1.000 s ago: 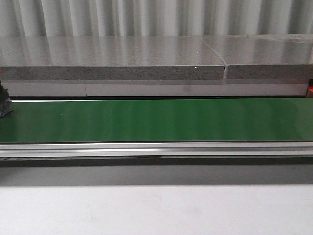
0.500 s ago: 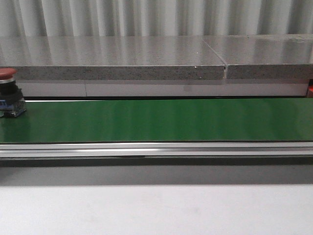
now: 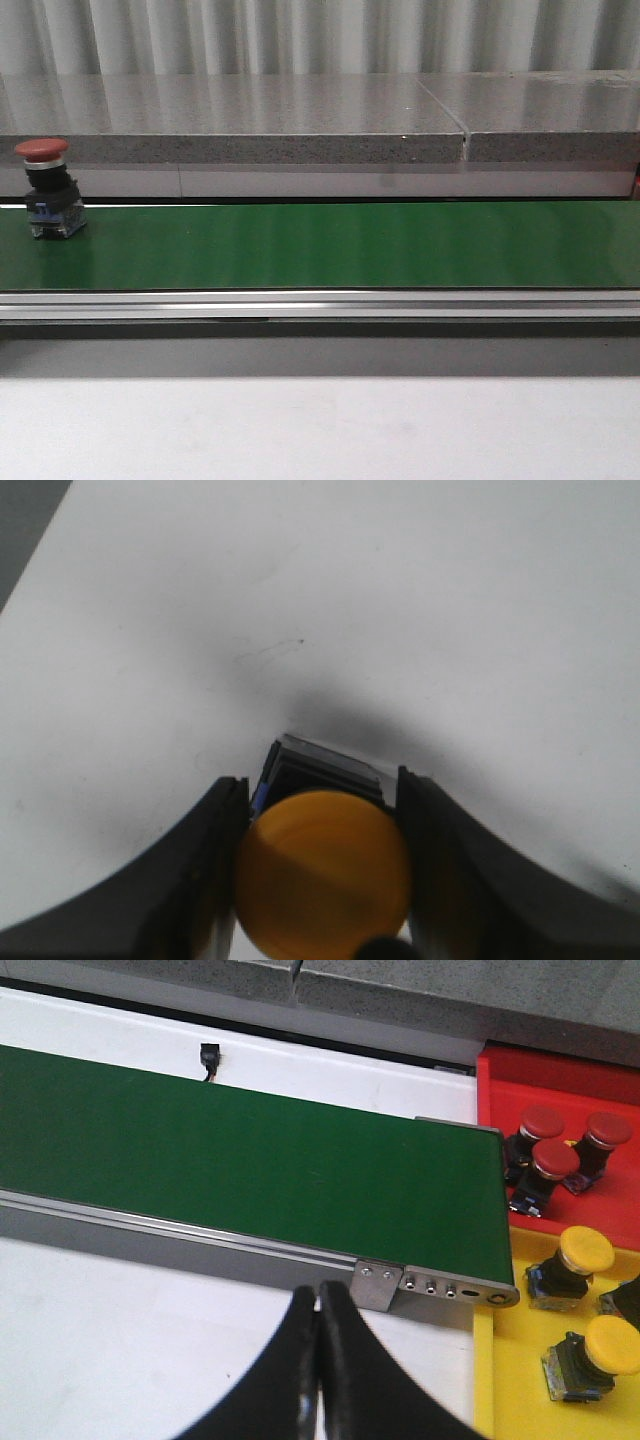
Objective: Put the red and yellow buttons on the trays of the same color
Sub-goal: 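Move the left gripper over the last yellow button and grasp it, then set the yellow button on the belt behind the red one, withdraw left gripper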
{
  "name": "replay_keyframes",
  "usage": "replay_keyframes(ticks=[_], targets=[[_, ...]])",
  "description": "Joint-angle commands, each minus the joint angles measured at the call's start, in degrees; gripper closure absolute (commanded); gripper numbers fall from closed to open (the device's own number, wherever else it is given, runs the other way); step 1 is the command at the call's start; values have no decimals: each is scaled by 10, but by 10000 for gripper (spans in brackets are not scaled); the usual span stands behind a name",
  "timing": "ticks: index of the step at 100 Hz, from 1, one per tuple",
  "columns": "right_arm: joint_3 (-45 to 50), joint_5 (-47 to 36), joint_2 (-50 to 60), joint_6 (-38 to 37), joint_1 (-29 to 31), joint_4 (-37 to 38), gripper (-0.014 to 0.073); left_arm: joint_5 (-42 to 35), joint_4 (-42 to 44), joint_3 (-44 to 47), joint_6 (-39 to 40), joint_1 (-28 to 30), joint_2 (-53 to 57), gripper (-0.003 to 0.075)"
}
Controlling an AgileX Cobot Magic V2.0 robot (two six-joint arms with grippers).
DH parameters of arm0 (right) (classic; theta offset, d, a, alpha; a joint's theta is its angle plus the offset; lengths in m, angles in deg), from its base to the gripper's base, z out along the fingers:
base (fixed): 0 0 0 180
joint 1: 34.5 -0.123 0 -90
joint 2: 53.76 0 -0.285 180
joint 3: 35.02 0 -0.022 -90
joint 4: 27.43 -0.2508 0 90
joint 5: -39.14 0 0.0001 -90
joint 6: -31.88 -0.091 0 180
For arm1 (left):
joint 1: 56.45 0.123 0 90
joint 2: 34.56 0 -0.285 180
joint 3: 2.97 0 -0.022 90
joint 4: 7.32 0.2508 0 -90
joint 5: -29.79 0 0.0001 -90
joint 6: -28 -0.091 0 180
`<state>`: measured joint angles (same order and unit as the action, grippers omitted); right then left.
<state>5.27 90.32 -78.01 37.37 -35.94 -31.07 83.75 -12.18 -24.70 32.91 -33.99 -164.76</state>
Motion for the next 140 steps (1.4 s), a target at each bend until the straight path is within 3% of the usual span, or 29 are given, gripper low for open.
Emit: replay_keyframes(ticks=[1,63,109,118,133,140], targets=[[-13,-40,-5,4,-1,0,662,-8,-6,-14,0,-7,54,587],[-13,-40,-5,4,-1,0,662,-47,-2,196,-28,-79,283,587],[-13,-40,-5,4,-1,0,662,-48,-13,251,-28,-126,305,575],[-13,-40,-5,4,-1,0,662,-42,-16,251,-28,-126,305,489],[-13,-40,-5,4,-1,0,662,-40,-29,251,-28,-126,305,206],[-13,-40,-5,4,-1,0,662,-41,-36,251,-32,-126,305,150]])
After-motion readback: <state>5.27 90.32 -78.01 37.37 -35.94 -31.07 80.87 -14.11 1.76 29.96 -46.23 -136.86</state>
